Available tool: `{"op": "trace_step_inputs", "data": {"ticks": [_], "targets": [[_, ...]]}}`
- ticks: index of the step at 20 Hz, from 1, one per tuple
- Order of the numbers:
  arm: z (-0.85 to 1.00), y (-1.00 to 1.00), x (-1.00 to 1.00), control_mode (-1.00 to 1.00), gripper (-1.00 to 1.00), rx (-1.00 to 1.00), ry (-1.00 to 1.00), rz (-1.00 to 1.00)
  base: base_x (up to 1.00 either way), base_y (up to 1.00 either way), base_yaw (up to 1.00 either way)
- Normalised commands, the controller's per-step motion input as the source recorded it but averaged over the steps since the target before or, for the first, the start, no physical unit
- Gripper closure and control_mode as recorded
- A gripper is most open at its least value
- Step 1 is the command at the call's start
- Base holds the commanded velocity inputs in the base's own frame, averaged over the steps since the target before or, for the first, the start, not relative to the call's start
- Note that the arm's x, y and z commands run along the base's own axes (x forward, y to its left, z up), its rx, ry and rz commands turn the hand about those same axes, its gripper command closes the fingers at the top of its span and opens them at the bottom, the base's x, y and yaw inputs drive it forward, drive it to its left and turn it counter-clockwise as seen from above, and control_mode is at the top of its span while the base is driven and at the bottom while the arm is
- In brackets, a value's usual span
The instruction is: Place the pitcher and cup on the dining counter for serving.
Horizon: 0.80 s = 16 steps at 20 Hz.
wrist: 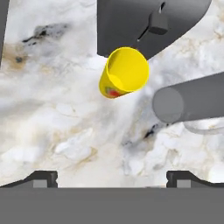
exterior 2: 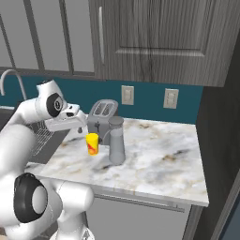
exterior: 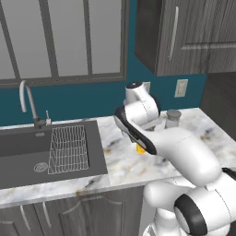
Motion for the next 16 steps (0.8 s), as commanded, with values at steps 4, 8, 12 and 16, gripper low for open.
{"op": "trace_step_inputs", "data": {"ticks": [4,8,12,16], "targets": [[-0.20,0.00,0.21,-1.00,-1.00,0.00,0.00,0.00,0.00,0.00,0.00],[-0.18,0.00,0.22,-1.00,-1.00,0.00,0.00,0.00,0.00,0.00,0.00],[-0.24,0.00,0.24,-1.00,-1.00,0.06,0.00,0.00,0.00,0.00,0.00],[-0.33,0.00,0.14,-1.00,-1.00,0.12,0.00,0.00,0.00,0.00,0.00]]}}
